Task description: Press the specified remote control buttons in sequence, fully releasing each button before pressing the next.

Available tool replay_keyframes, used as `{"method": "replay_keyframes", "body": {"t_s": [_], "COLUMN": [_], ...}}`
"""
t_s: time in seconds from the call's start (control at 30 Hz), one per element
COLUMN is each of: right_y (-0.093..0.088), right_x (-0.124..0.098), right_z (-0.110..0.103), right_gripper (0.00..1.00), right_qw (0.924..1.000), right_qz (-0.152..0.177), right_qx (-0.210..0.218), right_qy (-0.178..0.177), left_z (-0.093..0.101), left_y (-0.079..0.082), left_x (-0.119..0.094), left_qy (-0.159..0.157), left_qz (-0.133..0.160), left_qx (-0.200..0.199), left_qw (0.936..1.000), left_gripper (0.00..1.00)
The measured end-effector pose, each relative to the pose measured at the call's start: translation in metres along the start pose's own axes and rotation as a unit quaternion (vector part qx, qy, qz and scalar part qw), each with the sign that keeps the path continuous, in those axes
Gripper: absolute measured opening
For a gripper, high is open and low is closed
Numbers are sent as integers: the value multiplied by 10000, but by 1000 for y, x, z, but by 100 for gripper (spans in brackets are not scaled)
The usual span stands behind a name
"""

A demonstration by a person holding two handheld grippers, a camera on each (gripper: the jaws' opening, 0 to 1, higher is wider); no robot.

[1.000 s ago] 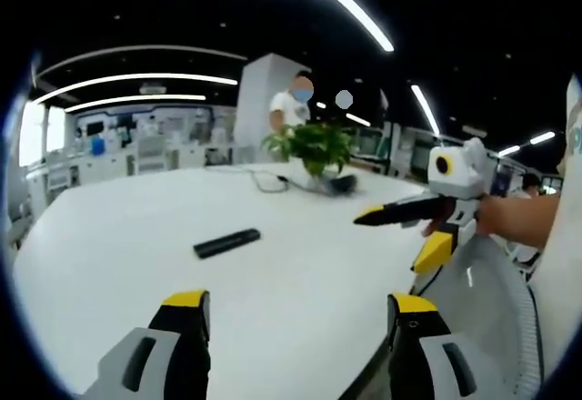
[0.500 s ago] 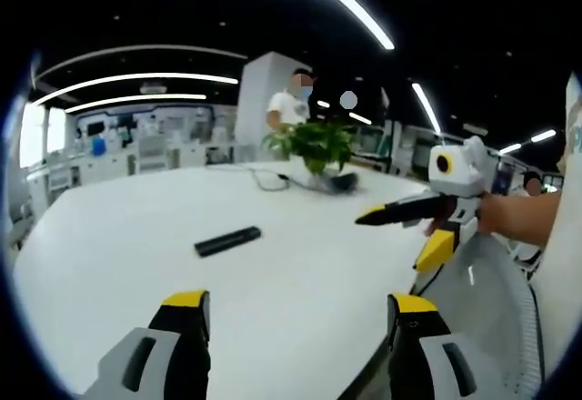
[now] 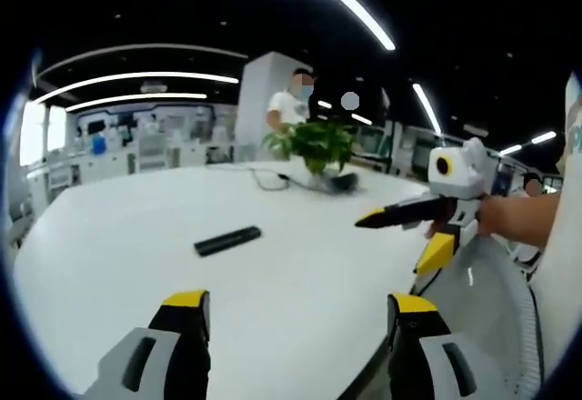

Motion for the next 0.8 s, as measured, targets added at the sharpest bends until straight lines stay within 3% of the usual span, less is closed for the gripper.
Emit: {"method": "replay_keyframes", "body": {"t_s": [0.8], "right_y": [-1], "right_x": [-2], "right_z": [-2], "right_gripper": [87], "right_qw": [10000], "right_qz": [1], "right_qx": [-95], "right_qy": [-28], "left_z": [3], "left_y": [-2], "left_x": [2], "left_qy": [-79], "left_qz": [9], "left_qx": [-91], "left_qw": [9999], "left_gripper": [82]}}
Point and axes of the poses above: the point that each gripper's makers call its tool centre point, and the gripper's own axes: x roughly forward along the fingers, z roughly to its right, y roughly out of its top, the point moved 8 cm from there along -x, roughly backward along the fingers, and after that the axes turned 12 degrees about -y, right-handed, at the moved point
